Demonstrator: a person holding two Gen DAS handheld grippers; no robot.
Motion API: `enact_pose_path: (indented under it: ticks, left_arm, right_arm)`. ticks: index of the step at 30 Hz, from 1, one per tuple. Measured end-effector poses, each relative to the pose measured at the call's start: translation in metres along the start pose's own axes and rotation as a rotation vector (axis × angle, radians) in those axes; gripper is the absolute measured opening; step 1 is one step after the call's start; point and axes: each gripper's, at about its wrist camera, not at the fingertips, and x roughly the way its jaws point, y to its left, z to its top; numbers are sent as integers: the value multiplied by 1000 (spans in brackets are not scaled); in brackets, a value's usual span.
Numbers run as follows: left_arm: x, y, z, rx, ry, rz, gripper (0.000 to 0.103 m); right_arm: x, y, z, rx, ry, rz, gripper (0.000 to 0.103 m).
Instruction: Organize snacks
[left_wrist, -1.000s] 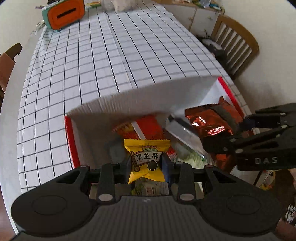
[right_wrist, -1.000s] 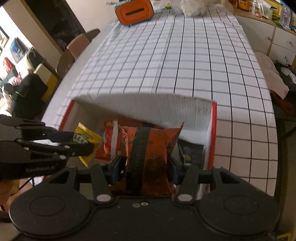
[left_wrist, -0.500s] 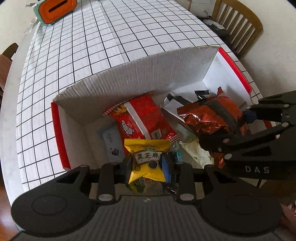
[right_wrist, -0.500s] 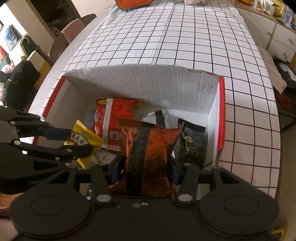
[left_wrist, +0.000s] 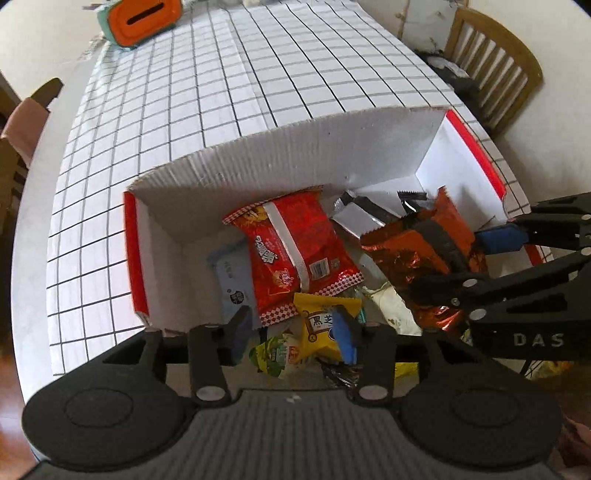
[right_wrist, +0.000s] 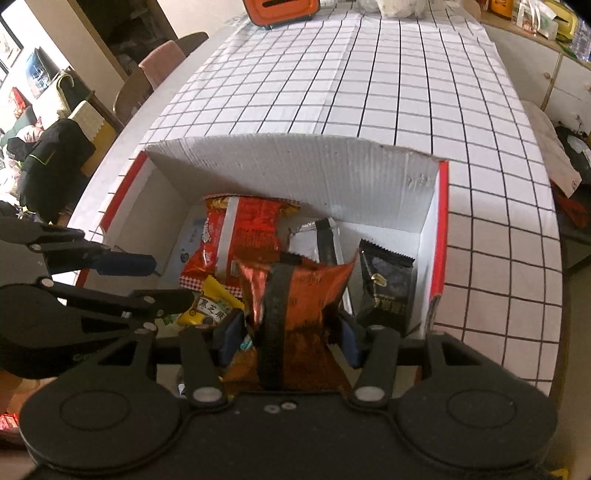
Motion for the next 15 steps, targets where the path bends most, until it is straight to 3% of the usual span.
enact_pose_path:
  ticks: [2,6,9,15]
  left_arm:
    - [-8,-1,-3,-15,-20,2,50]
    - [-25,-6,-8,-41,-67,20,54]
    - [-39,-9,-13,-57,-109,29,70]
    - [-63,-12,-24,-99,-184,59,76]
  right_arm:
    - [-9,-1,-2,-3,-27,15,62]
    - [-27,-3,-6,0,-71,47,63]
    - [-41,-2,-11,-3,-105,75,67]
    - [-70,3,-22,-38,-193,104,80]
